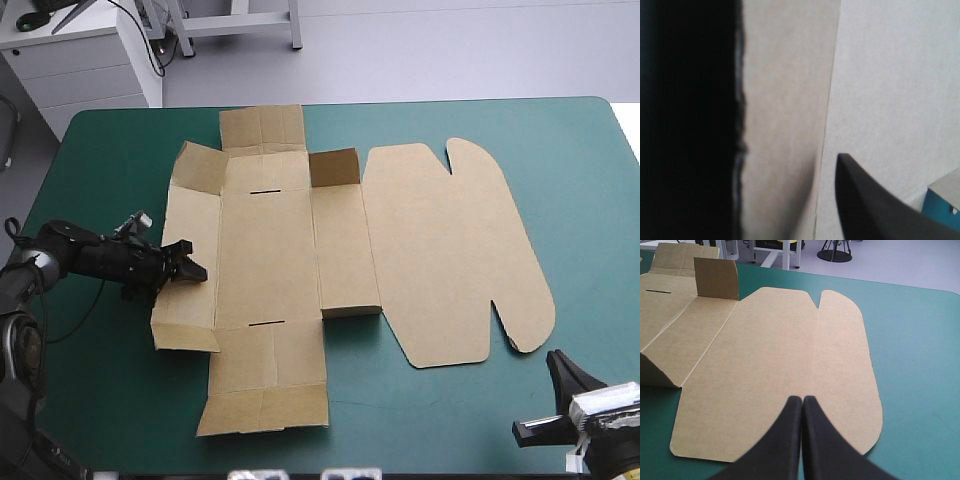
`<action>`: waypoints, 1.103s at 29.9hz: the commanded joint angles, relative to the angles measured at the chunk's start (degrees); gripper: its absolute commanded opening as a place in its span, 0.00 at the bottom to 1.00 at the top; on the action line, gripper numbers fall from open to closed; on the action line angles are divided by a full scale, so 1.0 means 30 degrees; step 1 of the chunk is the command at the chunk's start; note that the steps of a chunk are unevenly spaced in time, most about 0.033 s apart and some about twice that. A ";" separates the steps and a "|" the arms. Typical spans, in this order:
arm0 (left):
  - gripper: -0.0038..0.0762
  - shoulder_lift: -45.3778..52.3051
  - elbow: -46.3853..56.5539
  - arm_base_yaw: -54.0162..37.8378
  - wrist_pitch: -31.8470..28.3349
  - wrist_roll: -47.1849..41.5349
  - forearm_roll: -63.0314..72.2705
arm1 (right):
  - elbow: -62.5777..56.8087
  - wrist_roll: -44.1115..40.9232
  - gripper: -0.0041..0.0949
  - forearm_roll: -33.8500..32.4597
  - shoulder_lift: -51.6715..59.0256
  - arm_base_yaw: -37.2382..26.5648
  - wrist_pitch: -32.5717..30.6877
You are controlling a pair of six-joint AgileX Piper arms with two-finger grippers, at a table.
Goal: Fold the box
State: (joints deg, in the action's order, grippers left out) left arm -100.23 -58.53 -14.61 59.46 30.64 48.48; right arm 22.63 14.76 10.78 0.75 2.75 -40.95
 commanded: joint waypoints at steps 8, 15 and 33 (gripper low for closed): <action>0.04 0.0425 -0.4102 0.0338 0.4922 0.1125 -0.0230 | 0.0540 0.0109 0.03 0.0062 0.0380 -0.0166 0.1388; 0.04 0.0466 -0.5737 0.2533 0.4922 0.1109 -0.6638 | 0.0540 0.0109 0.03 0.0062 0.0380 -0.0166 0.1388; 0.04 0.0430 -1.0930 1.2491 -0.2126 0.4626 -2.3590 | 0.0540 0.0109 0.03 0.0062 0.0380 -0.0166 0.1388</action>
State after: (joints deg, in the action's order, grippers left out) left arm -101.70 -88.92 20.62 61.83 42.37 -14.84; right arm 22.63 14.76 10.78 0.75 2.75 -40.95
